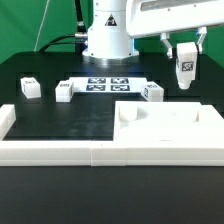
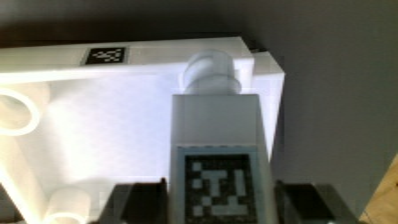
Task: Assemble one leg
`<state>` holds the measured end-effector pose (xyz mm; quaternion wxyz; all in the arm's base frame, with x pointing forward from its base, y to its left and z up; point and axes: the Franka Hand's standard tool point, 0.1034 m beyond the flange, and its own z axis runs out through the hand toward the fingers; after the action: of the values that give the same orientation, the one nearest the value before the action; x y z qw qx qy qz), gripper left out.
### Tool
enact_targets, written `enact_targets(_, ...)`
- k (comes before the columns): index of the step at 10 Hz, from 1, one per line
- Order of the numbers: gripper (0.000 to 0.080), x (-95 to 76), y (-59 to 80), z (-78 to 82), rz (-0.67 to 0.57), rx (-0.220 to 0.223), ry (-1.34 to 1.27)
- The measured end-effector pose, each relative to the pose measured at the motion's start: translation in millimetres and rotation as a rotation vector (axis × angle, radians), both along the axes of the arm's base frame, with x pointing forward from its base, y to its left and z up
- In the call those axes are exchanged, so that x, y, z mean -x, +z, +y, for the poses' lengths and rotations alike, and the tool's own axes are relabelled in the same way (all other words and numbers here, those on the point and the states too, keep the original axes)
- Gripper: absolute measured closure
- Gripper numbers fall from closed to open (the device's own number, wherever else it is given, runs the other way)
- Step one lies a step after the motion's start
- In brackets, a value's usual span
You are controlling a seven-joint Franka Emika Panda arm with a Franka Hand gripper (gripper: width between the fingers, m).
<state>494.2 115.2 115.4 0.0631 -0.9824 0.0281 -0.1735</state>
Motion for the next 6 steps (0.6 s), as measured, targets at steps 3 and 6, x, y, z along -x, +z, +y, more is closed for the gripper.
enact_targets(3,0.0509,-0.6,0.0,-0.4,0.0,0.001,0.001)
enact_targets(6,0.0509,-37.8,6.6,-3.4,-0.039,0.017,0.05)
